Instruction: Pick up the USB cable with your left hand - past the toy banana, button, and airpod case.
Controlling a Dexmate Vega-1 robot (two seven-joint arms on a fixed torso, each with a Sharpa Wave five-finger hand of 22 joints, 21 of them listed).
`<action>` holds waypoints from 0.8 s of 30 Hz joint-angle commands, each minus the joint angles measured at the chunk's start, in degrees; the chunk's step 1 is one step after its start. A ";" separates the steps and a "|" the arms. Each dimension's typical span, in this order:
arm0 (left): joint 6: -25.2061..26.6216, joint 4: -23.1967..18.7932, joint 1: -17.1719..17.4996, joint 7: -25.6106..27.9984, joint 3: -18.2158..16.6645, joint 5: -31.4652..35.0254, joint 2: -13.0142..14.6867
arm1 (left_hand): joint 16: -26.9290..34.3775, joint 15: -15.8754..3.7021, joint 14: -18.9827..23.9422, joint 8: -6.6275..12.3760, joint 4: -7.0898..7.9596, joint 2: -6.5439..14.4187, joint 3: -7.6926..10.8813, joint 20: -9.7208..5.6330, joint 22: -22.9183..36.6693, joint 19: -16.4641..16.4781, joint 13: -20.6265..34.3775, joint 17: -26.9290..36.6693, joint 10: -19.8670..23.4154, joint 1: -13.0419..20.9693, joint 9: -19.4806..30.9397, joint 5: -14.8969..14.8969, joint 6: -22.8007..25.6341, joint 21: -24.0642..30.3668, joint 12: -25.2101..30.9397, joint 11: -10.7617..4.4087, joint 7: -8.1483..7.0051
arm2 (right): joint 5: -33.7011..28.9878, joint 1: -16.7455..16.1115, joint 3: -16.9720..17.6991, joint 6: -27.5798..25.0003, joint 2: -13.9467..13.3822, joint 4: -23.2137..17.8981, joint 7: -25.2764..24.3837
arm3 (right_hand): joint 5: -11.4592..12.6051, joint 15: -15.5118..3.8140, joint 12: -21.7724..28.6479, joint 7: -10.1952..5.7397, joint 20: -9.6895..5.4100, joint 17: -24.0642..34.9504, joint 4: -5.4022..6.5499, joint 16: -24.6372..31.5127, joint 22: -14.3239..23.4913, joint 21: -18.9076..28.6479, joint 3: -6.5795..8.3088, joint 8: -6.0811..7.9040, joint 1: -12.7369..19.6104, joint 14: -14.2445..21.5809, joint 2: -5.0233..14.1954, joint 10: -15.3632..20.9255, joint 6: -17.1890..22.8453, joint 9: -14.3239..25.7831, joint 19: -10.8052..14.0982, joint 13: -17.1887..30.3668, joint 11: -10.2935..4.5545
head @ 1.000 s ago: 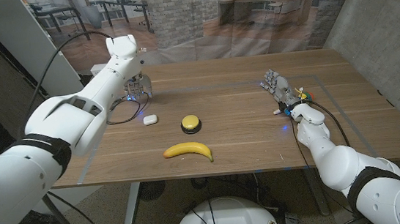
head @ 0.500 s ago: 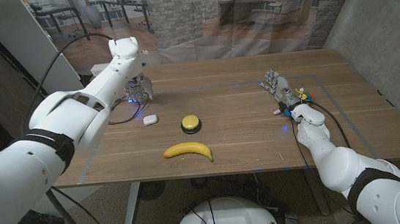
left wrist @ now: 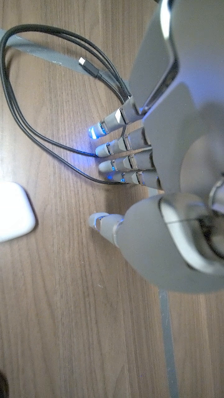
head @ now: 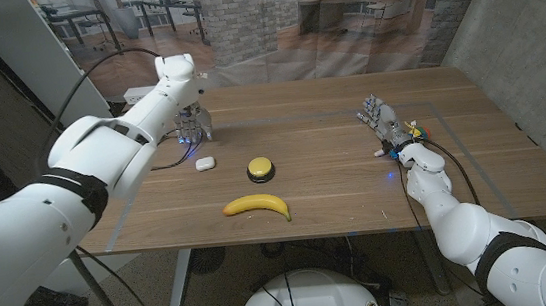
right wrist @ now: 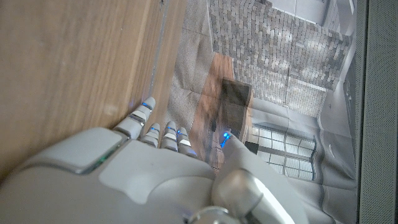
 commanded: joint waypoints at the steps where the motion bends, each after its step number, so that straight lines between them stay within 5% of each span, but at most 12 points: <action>1: -1.87 5.57 -1.94 1.48 1.78 -0.77 -1.98 | 0.43 -0.12 0.70 0.38 0.08 0.55 -0.33 -0.04 0.33 0.16 0.28 0.18 0.66 0.51 0.17 0.31 0.62 0.41 0.39 -0.17 2.36 | 0.20 0.59 0.27 0.73 -0.30 1.53 0.09 | -0.06 0.41 0.50 0.45 0.10 0.12 -0.21 0.43 0.27 0.40 -0.24 0.48 -0.37 0.06 0.03 0.22 0.23 0.30 0.43 0.28 0.42; 8: -4.37 8.56 -3.19 1.56 3.80 -0.40 -2.99 | 1.03 -0.59 1.54 0.60 -0.82 2.13 0.30 -0.20 0.38 0.36 0.59 0.43 1.91 2.93 0.19 0.23 1.78 0.58 1.20 -0.57 2.10 | 0.12 1.40 0.32 1.47 -0.63 3.09 -0.19 | -0.07 0.48 0.51 0.49 0.16 0.13 -0.20 0.43 0.27 0.39 -0.31 0.49 -0.47 0.09 -0.04 0.24 0.24 0.30 0.45 0.28 0.50; 12: -4.17 6.63 -2.60 1.15 4.90 0.72 -2.48 | 2.70 -0.87 3.77 0.90 -2.41 5.70 2.61 0.28 0.63 1.70 1.22 1.25 3.80 8.92 0.26 -0.74 3.90 1.61 2.70 -0.96 1.89 | 0.10 1.49 0.38 1.49 -0.72 3.25 -0.35 | -0.06 0.44 0.51 0.51 0.16 0.14 -0.18 0.44 0.27 0.39 -0.34 0.48 -0.55 0.10 -0.06 0.25 0.22 0.30 0.46 0.28 0.50; 24: -4.91 1.85 -0.88 -0.27 7.48 5.24 -0.99 | 7.79 -3.24 10.18 1.82 -2.82 7.79 7.39 0.82 1.63 4.14 3.26 3.97 10.63 21.81 0.46 1.02 9.20 5.46 6.71 -2.23 1.40 | 0.33 2.13 0.74 3.08 -1.06 4.80 -0.77 | -0.02 0.52 0.61 0.53 0.24 0.14 -0.20 0.55 0.27 0.45 -0.38 0.57 -0.65 0.45 -0.07 0.52 0.44 0.30 0.66 0.28 0.49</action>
